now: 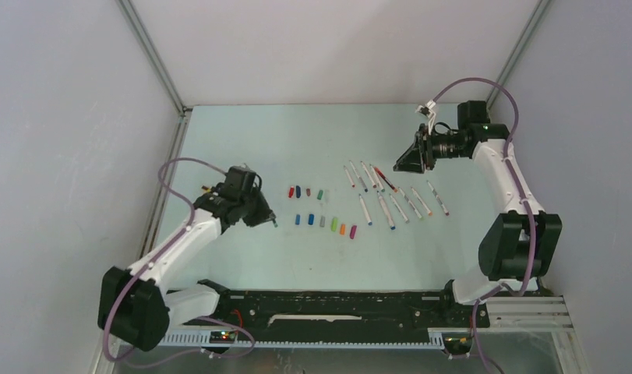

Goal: Open the pen caps
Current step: Pick up the pen from the center of the board.

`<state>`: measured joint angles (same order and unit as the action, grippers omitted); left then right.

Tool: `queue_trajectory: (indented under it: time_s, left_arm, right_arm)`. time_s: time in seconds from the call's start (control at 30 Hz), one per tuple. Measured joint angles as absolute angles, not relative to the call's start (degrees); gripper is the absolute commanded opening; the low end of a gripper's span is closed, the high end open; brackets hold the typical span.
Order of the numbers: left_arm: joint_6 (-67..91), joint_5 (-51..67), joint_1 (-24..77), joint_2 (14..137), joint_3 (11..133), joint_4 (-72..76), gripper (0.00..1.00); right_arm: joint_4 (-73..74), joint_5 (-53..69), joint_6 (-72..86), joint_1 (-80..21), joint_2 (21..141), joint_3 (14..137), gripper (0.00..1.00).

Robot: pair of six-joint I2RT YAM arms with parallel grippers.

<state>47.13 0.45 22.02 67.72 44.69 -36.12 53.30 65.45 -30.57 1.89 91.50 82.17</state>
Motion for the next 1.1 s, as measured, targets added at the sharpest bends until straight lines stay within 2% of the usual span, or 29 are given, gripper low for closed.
queue_trajectory:
  time_s: [0.2,0.33,0.47,0.6,0.8,1.1]
  left_arm:
    - [43.1,7.0,22.3,60.3,44.0,-25.2,0.0]
    - [40.7,12.4,24.1,59.3,43.9,-14.4,0.0]
    - [38.9,18.3,27.2,59.6,43.8,0.1,0.0]
    - [37.4,22.0,31.1,63.9,44.9,10.2,0.0]
    - [35.9,24.7,37.0,73.5,49.6,16.4,0.0]
    - [35.6,26.2,41.3,78.5,52.8,21.6,0.0]
  right_arm:
    - [51.4,68.6,-30.4,-2.3,84.1,78.3,0.47]
    - [41.8,71.9,-22.6,-4.7,77.8,72.3,0.54]
    - [25.9,76.4,-8.3,-5.9,77.0,66.4,0.55]
    - [8.4,77.4,7.7,-6.9,78.4,59.7,0.57]
    - [-14.4,77.2,28.5,-7.5,79.6,55.0,0.65]
    - [-26.9,77.8,39.2,-8.7,80.9,54.7,0.65]
